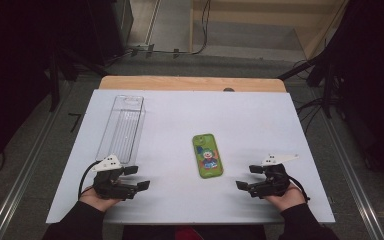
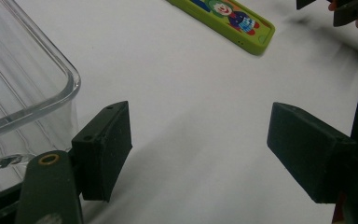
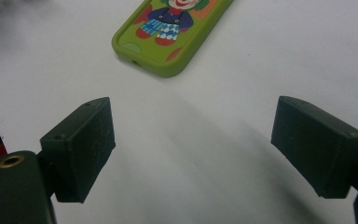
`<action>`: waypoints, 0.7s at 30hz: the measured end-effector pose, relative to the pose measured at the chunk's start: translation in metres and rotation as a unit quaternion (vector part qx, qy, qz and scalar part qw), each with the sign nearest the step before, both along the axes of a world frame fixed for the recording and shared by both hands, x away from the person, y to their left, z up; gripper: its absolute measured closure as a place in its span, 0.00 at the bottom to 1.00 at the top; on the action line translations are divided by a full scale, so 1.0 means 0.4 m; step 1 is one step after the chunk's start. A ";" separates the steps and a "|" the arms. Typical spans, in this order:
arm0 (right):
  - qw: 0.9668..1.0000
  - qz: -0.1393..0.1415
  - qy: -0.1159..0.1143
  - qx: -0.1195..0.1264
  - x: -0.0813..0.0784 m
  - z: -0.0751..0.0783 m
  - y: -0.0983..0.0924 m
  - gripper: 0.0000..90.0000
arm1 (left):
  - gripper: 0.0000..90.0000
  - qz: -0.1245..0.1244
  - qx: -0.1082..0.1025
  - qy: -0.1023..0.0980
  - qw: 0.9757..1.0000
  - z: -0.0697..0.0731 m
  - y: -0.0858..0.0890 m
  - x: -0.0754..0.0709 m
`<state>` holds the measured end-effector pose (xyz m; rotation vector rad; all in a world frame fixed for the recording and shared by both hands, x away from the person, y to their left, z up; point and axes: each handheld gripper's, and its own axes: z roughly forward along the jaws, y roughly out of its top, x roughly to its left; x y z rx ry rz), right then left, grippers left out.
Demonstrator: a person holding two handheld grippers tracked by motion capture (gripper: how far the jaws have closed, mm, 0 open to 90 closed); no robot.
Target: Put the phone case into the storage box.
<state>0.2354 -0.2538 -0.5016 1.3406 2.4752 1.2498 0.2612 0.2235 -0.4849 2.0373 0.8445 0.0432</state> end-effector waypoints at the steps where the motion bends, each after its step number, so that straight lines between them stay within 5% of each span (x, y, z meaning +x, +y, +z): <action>1: 1.000 -0.001 0.000 0.001 0.000 -0.001 0.001 0.13 | 0.25 -0.001 0.000 0.000 1.000 0.000 0.001 0.000; 21: 1.000 -0.003 0.007 0.014 0.002 0.001 -0.001 0.14 | 0.25 -0.001 -0.003 0.001 1.000 0.001 -0.001 0.002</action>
